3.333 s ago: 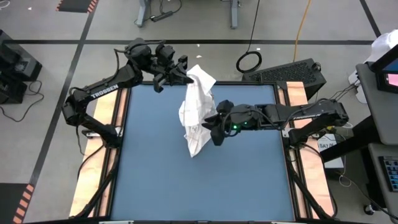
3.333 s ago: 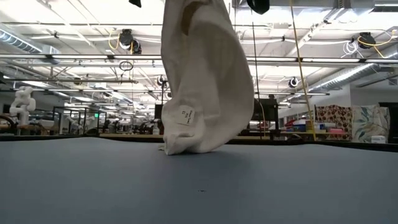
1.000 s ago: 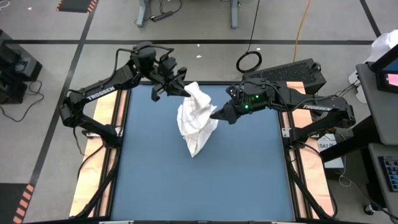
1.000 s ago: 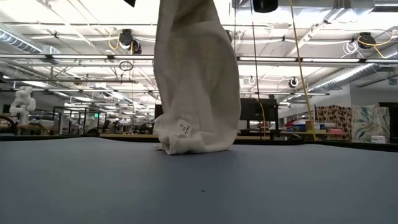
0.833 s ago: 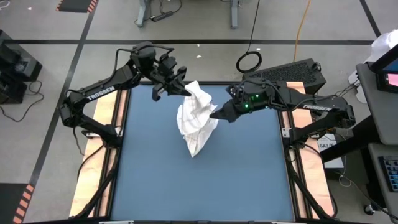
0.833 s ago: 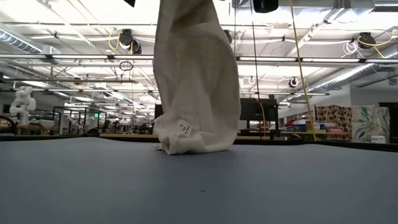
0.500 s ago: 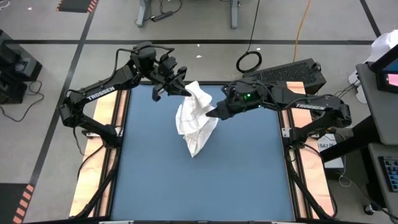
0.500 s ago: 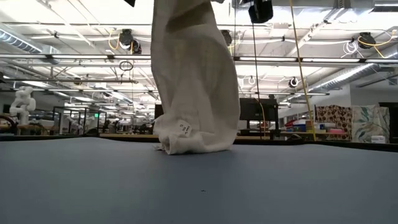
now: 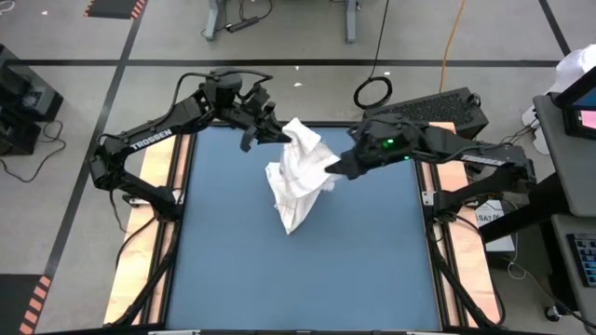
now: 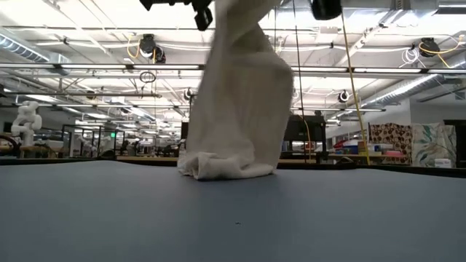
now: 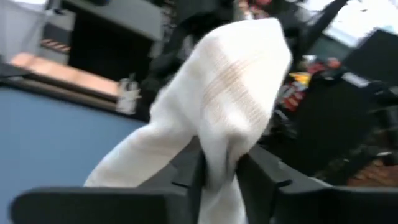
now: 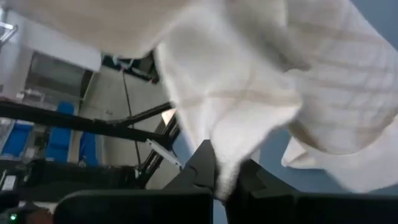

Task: Roll towel into tight, uniform cylinder
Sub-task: Roll the white towel

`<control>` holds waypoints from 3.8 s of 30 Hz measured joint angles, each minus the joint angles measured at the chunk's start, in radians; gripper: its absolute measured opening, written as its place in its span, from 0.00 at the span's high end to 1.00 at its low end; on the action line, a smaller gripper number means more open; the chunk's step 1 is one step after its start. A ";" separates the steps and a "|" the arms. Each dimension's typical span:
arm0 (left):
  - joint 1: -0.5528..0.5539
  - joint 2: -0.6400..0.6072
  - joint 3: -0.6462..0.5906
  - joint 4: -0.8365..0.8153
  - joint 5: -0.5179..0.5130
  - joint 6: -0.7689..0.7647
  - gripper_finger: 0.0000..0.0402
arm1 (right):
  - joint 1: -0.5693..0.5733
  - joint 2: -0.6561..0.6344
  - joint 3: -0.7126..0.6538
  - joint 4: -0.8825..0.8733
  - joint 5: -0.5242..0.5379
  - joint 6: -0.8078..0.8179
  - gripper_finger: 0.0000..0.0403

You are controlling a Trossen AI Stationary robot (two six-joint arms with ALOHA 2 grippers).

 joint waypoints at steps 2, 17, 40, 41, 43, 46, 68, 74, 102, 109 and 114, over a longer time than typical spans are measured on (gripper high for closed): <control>0.000 0.000 0.000 -0.025 -0.051 0.010 0.70 | 0.000 -0.040 0.000 -0.020 0.042 0.006 1.00; 0.000 0.074 -0.069 -0.289 -0.481 0.157 0.42 | -0.042 -0.256 0.000 -0.160 0.271 -0.042 1.00; -0.278 0.321 -0.334 -0.072 -0.697 -0.208 0.41 | -0.179 -0.350 0.002 -0.113 0.242 -0.225 1.00; -0.289 0.335 -0.335 -0.077 -0.726 -0.226 0.41 | -0.183 -0.349 0.002 -0.113 0.229 -0.235 1.00; -0.308 0.370 -0.336 -0.072 -0.755 -0.245 0.41 | -0.189 -0.349 0.002 -0.109 0.213 -0.249 1.00; -0.325 0.429 -0.336 -0.043 -0.759 -0.267 0.44 | -0.194 -0.349 0.002 -0.099 0.187 -0.278 1.00; -0.320 0.065 -0.227 -0.056 -0.868 -0.290 0.97 | -0.196 -0.348 0.001 -0.030 0.127 -0.419 1.00; -0.329 -0.131 -0.192 0.030 -0.800 -0.268 0.95 | -0.196 -0.347 0.001 -0.014 0.148 -0.465 1.00; -0.404 -0.232 -0.187 -0.226 -0.793 -0.168 0.95 | -0.180 -0.339 0.001 -0.035 0.094 -0.579 1.00; -0.345 -0.172 -0.219 -0.529 -0.977 -0.046 0.94 | -0.180 -0.262 0.001 -0.139 0.098 -0.659 1.00; -0.311 -0.127 -0.274 -0.519 -0.936 -0.011 0.82 | -0.180 -0.174 0.001 -0.194 0.147 -0.708 1.00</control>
